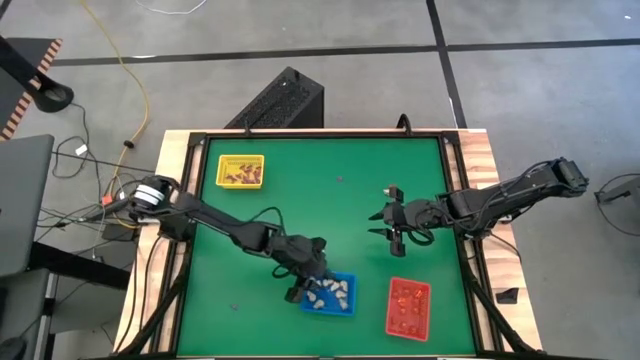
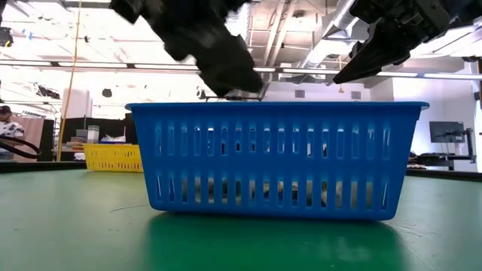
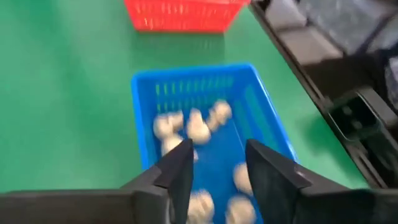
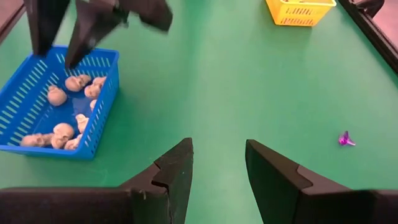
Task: Sort Halloween decoration
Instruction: Put the purple witch hat toy into the yellow basket
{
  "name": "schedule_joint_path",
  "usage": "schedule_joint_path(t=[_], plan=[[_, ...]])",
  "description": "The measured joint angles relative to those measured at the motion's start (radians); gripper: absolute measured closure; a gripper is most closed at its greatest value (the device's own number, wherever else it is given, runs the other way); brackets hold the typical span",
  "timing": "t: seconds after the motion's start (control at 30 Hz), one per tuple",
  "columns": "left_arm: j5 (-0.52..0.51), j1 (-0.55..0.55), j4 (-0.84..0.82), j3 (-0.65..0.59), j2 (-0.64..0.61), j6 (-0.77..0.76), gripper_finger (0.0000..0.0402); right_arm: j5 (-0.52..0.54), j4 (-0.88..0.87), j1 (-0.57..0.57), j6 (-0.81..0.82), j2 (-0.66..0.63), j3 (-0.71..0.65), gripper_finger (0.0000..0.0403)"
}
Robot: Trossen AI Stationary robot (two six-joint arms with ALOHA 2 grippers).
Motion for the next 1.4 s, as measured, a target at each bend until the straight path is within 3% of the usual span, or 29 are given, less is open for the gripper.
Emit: schedule_joint_path(t=[0.2,0.33,0.43,0.63,0.8,1.1,1.23,1.4], plan=[[0.022,-0.039,-0.488,0.125,-0.106,-0.115,0.0252,0.0,0.014,0.0,-0.011,0.0,0.0,0.0226],[-0.054,-0.153,-0.747,0.108,-0.166,-0.295,0.0252,0.0,0.022,0.0,-0.012,0.0,0.0,0.0226],[-0.114,-0.268,-0.844,0.052,-0.179,-0.419,0.0255,0.0,0.023,0.0,-0.012,0.0,0.0,0.0226],[-0.133,-0.472,-0.826,-0.059,-0.178,-0.597,0.0264,0.0,0.027,0.0,-0.016,0.0,0.0,0.0226],[-0.198,-0.568,-0.836,-0.079,-0.178,-0.695,0.0269,0.0,0.049,0.0,-0.017,0.0,0.0,0.0226],[-0.335,-0.638,-0.835,-0.089,-0.176,-0.718,0.027,0.0,0.082,0.0,-0.017,0.0,0.001,0.0226],[-0.299,-0.643,-0.802,-0.132,-0.17,-0.743,0.027,0.0,0.081,0.0,-0.017,0.0,0.001,0.0226],[-0.285,-0.646,-0.619,-0.217,-0.169,-0.769,0.027,0.0,0.08,0.0,-0.02,0.0,0.001,0.0226]])
